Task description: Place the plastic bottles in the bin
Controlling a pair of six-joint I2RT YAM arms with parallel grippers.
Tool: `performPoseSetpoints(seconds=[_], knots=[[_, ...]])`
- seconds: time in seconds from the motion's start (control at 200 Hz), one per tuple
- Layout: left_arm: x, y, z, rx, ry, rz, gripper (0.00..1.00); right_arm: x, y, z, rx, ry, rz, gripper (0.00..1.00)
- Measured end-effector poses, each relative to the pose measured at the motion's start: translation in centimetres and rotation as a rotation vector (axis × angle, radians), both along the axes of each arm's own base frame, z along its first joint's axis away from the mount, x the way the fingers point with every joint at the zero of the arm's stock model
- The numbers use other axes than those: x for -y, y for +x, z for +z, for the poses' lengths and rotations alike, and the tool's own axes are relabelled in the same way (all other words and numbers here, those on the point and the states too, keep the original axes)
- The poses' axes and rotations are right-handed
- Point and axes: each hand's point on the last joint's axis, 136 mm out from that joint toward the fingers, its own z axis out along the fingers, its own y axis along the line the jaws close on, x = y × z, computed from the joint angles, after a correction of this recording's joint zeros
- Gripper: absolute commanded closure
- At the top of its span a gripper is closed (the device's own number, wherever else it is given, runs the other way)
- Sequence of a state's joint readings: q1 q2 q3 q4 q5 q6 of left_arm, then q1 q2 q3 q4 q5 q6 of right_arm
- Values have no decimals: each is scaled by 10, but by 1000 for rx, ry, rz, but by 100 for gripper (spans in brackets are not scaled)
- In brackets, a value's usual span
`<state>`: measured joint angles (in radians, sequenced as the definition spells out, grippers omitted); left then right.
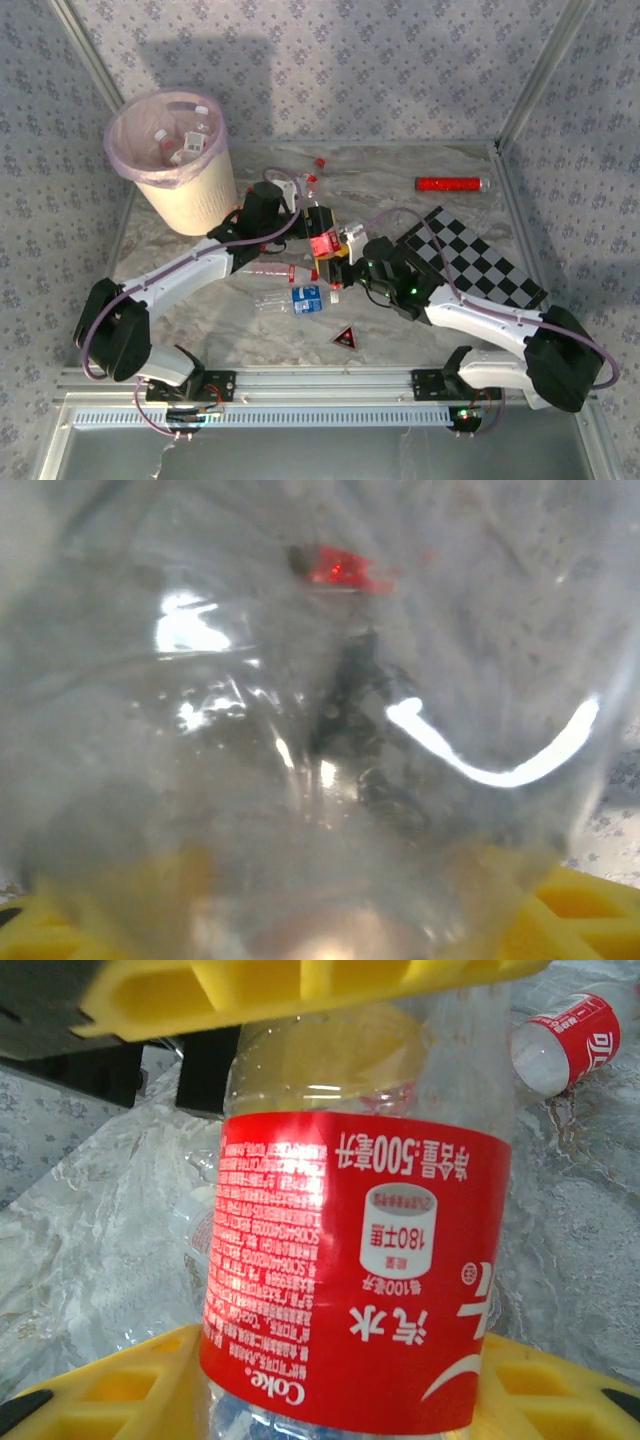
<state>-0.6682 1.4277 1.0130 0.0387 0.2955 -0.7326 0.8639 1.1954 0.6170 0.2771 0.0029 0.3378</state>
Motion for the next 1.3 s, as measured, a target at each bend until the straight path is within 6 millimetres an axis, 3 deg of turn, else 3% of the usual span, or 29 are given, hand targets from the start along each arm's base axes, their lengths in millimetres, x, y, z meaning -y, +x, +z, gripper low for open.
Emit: performPoseSetpoints(seconds=[0.26,0.37,0.48,0.58,0.72,0.85,0.955,1.139,1.299], knots=[[1,1,6,12,4,-6,60,-2,3,3,26,-24,-25,61],[1,2,8,19,4,-6,62,-2,4,5,30,-27,-29,43],[-1,3,8,17,7,-2,62,1,5,3,31,-43,-40,17],[-4,4,6,16,25,-3,64,4,4,0,29,-67,-38,2],[-15,14,17,38,56,9,66,23,6,16,41,-49,-75,0],[-35,36,53,113,73,41,72,49,8,35,69,-9,-130,0],[-65,59,100,203,83,102,73,65,8,31,53,-9,-169,0],[-143,86,195,387,95,269,82,82,6,9,-2,-39,-199,0],[-213,94,243,475,120,425,94,84,4,5,-18,-46,-196,0]])
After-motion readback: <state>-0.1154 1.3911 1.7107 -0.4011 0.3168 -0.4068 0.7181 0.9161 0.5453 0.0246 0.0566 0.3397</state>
